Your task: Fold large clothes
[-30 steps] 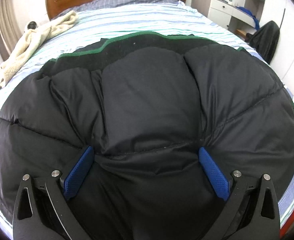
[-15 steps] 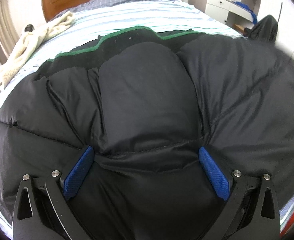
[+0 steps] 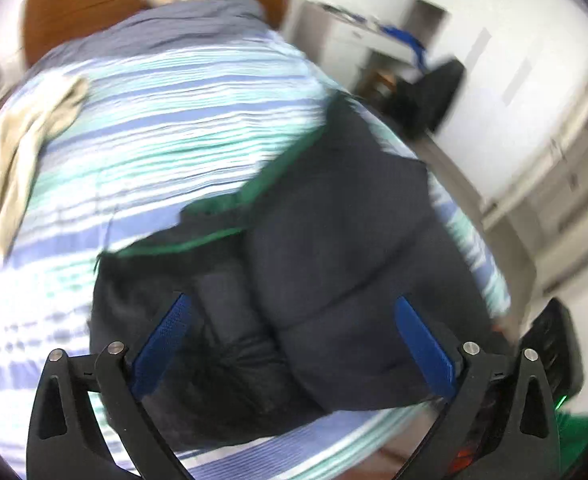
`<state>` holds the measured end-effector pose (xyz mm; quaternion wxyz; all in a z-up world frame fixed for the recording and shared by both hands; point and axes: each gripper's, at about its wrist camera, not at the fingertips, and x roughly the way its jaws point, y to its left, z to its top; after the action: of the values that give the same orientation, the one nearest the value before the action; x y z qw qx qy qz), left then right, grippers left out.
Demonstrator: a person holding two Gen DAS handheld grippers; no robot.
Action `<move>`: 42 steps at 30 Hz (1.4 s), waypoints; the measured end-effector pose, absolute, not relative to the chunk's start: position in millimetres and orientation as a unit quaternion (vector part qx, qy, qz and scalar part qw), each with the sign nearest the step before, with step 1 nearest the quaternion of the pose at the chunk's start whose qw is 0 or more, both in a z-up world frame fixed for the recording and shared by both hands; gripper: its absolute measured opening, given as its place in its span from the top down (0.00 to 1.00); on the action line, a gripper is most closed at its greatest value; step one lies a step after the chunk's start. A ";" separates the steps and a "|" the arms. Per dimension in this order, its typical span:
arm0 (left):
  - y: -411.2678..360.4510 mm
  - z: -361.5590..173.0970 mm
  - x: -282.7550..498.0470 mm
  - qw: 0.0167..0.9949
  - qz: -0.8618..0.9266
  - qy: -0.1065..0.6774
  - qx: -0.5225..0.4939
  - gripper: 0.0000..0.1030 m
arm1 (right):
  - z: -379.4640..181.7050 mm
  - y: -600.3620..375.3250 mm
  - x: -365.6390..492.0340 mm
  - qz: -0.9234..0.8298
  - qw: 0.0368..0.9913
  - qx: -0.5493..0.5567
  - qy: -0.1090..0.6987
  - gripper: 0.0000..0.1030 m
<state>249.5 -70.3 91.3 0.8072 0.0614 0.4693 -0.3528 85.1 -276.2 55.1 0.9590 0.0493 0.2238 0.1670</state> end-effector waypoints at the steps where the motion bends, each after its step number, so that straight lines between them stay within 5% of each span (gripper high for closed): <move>1: -82.4 93.7 249.6 0.799 -0.357 0.476 0.087 0.02 | 56.8 -259.2 87.2 0.174 0.959 0.017 0.225 0.72; 13: -139.7 59.9 234.4 0.778 -0.285 0.489 0.273 0.02 | 28.9 -177.9 49.4 0.208 0.929 -0.226 0.207 0.71; 14: -141.1 54.9 235.5 0.784 -0.265 0.484 0.285 0.16 | 29.5 -177.6 48.6 0.210 0.929 -0.223 0.208 0.71; 15: -137.7 50.1 242.7 0.788 -0.242 0.485 0.290 0.43 | 30.4 -179.0 49.2 0.211 0.930 -0.219 0.208 0.71; 18: -115.4 51.7 261.0 0.793 -0.241 0.510 0.230 0.60 | 36.7 -186.0 53.3 0.219 0.935 -0.180 0.214 0.67; 21: -79.8 54.0 272.5 0.803 -0.259 0.502 0.190 0.61 | 51.5 -227.5 45.3 0.282 0.928 -0.041 0.241 0.50; 26: -30.2 28.8 288.0 0.809 -0.261 0.508 0.136 0.59 | 58.6 -288.8 74.8 0.288 0.909 0.144 0.265 0.51; 27: -25.4 24.4 289.6 0.811 -0.258 0.510 0.126 0.58 | 56.6 -289.1 85.6 0.291 0.904 0.155 0.271 0.60; 36: 36.5 -18.5 318.2 0.805 -0.211 0.552 0.046 0.44 | -34.5 -183.9 179.2 0.341 0.837 0.114 0.413 0.67; 42: 71.2 -62.3 341.1 0.786 -0.159 0.594 -0.061 0.34 | -64.8 -146.3 192.6 0.309 0.852 0.044 0.421 0.70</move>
<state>341.1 71.2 -62.3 0.7862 -0.0609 0.5941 -0.1589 192.6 -146.3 -64.8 0.8518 0.0442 0.4209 0.3087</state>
